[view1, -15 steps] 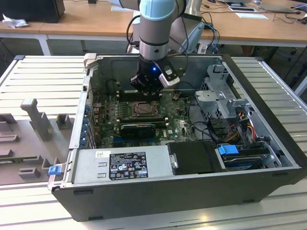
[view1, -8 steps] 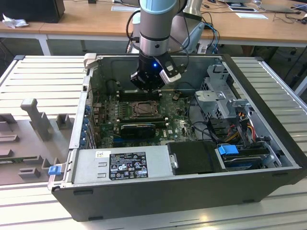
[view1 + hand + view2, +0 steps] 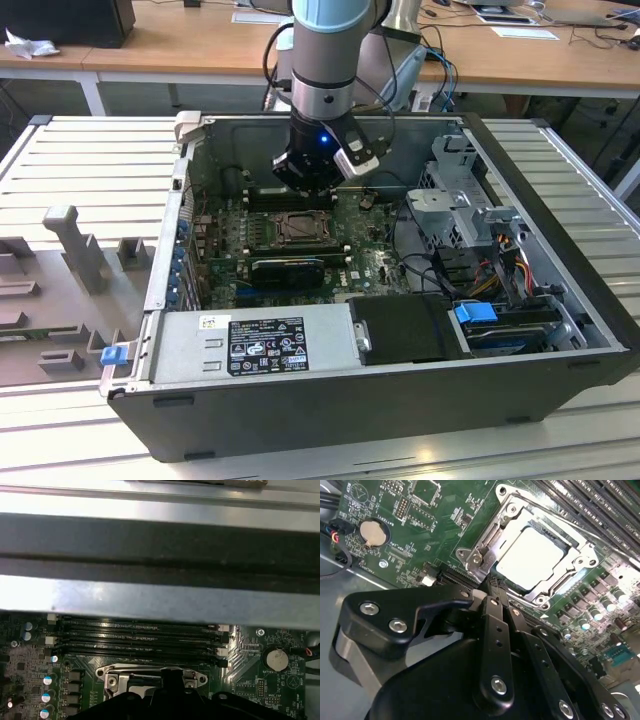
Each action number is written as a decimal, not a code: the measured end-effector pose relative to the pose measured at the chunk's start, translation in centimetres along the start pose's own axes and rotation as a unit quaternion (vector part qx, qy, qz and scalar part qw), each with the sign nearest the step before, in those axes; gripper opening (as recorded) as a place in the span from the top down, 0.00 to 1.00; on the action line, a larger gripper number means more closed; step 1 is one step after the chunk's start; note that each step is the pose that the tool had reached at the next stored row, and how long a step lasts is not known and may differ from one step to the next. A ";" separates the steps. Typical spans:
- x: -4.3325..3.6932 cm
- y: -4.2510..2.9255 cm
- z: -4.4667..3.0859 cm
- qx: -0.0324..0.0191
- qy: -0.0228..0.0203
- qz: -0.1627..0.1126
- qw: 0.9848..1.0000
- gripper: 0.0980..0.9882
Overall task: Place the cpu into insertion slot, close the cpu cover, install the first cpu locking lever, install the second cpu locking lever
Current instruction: 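Install the second cpu locking lever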
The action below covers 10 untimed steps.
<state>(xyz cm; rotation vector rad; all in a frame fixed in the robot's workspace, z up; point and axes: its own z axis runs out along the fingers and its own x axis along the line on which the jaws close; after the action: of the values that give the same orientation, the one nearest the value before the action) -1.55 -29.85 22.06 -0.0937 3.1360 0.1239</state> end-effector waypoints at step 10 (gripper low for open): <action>0.05 -1.01 -1.47 0.000 0.000 0.001 1.000 0.99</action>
<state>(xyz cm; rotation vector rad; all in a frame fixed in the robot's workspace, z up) -1.54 -30.97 23.45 -0.0907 3.1360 0.1224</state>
